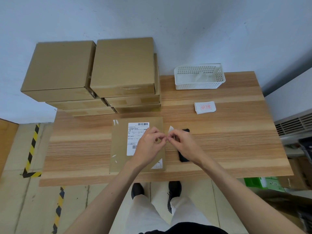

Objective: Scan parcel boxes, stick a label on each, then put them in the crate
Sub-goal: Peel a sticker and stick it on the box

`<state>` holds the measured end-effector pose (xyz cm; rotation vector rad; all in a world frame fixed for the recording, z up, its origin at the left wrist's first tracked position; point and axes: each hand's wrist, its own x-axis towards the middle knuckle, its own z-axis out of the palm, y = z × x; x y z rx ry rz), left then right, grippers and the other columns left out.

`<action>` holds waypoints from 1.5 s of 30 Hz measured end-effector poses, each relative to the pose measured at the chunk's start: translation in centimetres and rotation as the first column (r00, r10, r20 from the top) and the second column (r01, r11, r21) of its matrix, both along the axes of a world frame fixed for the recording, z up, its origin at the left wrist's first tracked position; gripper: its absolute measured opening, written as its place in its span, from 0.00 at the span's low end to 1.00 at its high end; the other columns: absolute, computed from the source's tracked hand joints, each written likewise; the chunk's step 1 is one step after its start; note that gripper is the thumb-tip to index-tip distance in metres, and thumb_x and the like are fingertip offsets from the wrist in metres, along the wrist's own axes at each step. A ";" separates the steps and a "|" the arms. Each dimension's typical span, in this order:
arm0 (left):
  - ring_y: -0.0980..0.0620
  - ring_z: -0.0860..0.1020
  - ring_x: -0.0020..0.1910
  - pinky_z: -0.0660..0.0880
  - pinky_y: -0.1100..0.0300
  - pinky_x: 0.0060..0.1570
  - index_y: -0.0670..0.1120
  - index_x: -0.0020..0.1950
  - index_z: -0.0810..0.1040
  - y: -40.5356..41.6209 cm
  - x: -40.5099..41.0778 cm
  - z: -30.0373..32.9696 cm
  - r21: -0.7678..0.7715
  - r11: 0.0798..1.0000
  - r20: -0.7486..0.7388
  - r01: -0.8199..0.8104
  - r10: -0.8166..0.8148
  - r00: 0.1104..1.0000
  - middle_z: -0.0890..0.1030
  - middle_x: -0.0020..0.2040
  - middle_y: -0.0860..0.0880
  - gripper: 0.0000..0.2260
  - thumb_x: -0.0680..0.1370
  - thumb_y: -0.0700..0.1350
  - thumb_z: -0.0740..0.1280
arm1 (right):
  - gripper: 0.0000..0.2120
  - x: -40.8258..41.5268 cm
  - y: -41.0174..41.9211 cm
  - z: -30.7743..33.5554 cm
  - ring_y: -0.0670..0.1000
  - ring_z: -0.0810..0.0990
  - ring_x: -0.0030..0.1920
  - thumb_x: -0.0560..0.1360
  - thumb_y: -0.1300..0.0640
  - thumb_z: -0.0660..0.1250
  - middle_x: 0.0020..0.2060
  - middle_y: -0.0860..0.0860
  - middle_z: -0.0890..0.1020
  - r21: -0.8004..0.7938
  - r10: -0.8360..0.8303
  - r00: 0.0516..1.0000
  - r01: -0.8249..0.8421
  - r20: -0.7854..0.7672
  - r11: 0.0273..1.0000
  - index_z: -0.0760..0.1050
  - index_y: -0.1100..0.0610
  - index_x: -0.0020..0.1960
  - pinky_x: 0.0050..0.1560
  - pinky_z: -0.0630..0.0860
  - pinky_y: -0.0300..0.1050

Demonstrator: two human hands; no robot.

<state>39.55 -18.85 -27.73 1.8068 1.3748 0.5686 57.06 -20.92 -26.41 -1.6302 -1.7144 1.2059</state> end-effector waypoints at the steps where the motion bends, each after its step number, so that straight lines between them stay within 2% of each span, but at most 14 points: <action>1: 0.56 0.73 0.45 0.71 0.60 0.45 0.49 0.45 0.85 0.0 0.0 0.0 -0.019 1.000 0.014 -0.009 0.010 1.000 0.76 0.43 0.54 0.04 0.79 0.46 0.71 | 0.06 0.1 0.0 0.0 0.42 0.71 0.35 0.81 0.59 0.66 0.36 0.42 0.76 -0.001 0.000 1.000 0.000 0.000 1.000 0.80 0.56 0.47 0.38 0.69 0.38; 4: 0.57 0.73 0.44 0.72 0.60 0.45 0.48 0.47 0.86 0.0 0.0 0.1 -0.033 0.999 0.016 0.001 -0.001 1.000 0.76 0.43 0.55 0.05 0.79 0.47 0.72 | 0.06 0.4 0.1 -0.1 0.43 0.73 0.37 0.81 0.59 0.66 0.38 0.43 0.78 0.008 0.007 1.000 -0.007 0.013 1.000 0.80 0.56 0.48 0.41 0.72 0.41; 8: 0.57 0.71 0.44 0.72 0.57 0.45 0.49 0.50 0.86 0.2 -0.1 0.1 0.029 0.997 -0.048 0.070 -0.069 0.996 0.75 0.44 0.53 0.05 0.80 0.47 0.71 | 0.06 0.5 0.3 -0.4 0.45 0.75 0.39 0.81 0.59 0.66 0.38 0.45 0.79 0.031 0.042 0.996 -0.045 0.082 0.999 0.80 0.57 0.47 0.44 0.76 0.49; 12: 0.58 0.69 0.44 0.70 0.60 0.43 0.50 0.50 0.87 0.3 0.1 0.3 0.083 0.991 -0.114 0.108 -0.098 0.989 0.75 0.43 0.53 0.05 0.79 0.46 0.70 | 0.06 0.5 0.2 -0.6 0.47 0.76 0.40 0.82 0.57 0.65 0.39 0.44 0.78 0.052 0.073 0.987 -0.081 0.140 0.995 0.79 0.55 0.49 0.44 0.76 0.53; 17: 0.56 0.73 0.44 0.71 0.61 0.43 0.48 0.44 0.85 0.4 0.2 0.3 -0.011 0.999 -0.035 0.039 -0.040 0.999 0.75 0.42 0.54 0.05 0.78 0.46 0.71 | 0.06 0.3 0.0 -0.2 0.46 0.74 0.36 0.82 0.57 0.65 0.38 0.44 0.77 0.047 0.039 0.995 -0.043 0.097 0.998 0.79 0.56 0.47 0.41 0.75 0.51; 22: 0.56 0.74 0.41 0.68 0.68 0.42 0.54 0.37 0.82 0.1 0.4 0.9 -0.160 0.985 0.096 -0.071 0.087 0.992 0.77 0.42 0.56 0.09 0.76 0.44 0.73 | 0.06 0.7 -0.1 -0.1 0.42 0.71 0.34 0.80 0.58 0.67 0.35 0.42 0.76 -0.007 -0.044 0.998 0.044 -0.046 0.999 0.78 0.54 0.44 0.37 0.69 0.38; 29: 0.61 0.72 0.36 0.69 0.70 0.39 0.51 0.41 0.85 0.1 0.7 1.5 -0.230 0.971 0.188 -0.062 0.106 0.976 0.79 0.42 0.54 0.06 0.78 0.45 0.74 | 0.05 1.1 -0.1 -0.4 0.42 0.70 0.34 0.81 0.58 0.67 0.34 0.41 0.77 -0.041 -0.049 0.994 0.045 -0.100 0.998 0.79 0.55 0.46 0.38 0.69 0.39; 33: 0.60 0.74 0.37 0.69 0.68 0.40 0.55 0.39 0.83 0.2 0.6 1.0 -0.206 0.977 0.154 -0.050 0.083 0.985 0.79 0.42 0.55 0.08 0.78 0.45 0.73 | 0.05 1.2 -0.1 -0.6 0.42 0.71 0.34 0.80 0.58 0.67 0.35 0.40 0.78 -0.054 -0.051 0.993 0.045 -0.107 0.998 0.80 0.54 0.47 0.38 0.71 0.39; 40: 0.56 0.75 0.40 0.74 0.59 0.43 0.52 0.44 0.85 0.8 0.8 0.2 -0.120 0.993 0.034 0.017 -0.013 0.999 0.78 0.43 0.56 0.04 0.78 0.47 0.72 | 0.06 1.3 0.0 -1.1 0.47 0.74 0.35 0.81 0.52 0.67 0.36 0.41 0.80 -0.095 -0.085 0.992 0.076 -0.094 0.993 0.81 0.51 0.49 0.39 0.73 0.43; 43: 0.57 0.75 0.41 0.73 0.61 0.43 0.53 0.44 0.84 0.8 0.7 0.0 -0.086 0.995 -0.007 0.051 -0.052 0.999 0.77 0.43 0.57 0.05 0.80 0.49 0.71 | 0.06 1.3 0.1 -1.1 0.54 0.78 0.39 0.82 0.51 0.66 0.39 0.44 0.81 -0.095 -0.072 0.994 0.064 -0.080 0.993 0.81 0.50 0.49 0.43 0.77 0.49; 45: 0.57 0.74 0.41 0.71 0.63 0.42 0.54 0.45 0.83 0.8 0.8 0.0 -0.066 0.996 -0.020 0.066 -0.068 0.997 0.76 0.43 0.57 0.06 0.80 0.49 0.70 | 0.06 1.4 0.2 -1.2 0.51 0.77 0.37 0.82 0.53 0.66 0.37 0.44 0.80 -0.090 -0.061 0.997 0.056 -0.054 0.994 0.80 0.49 0.48 0.40 0.75 0.46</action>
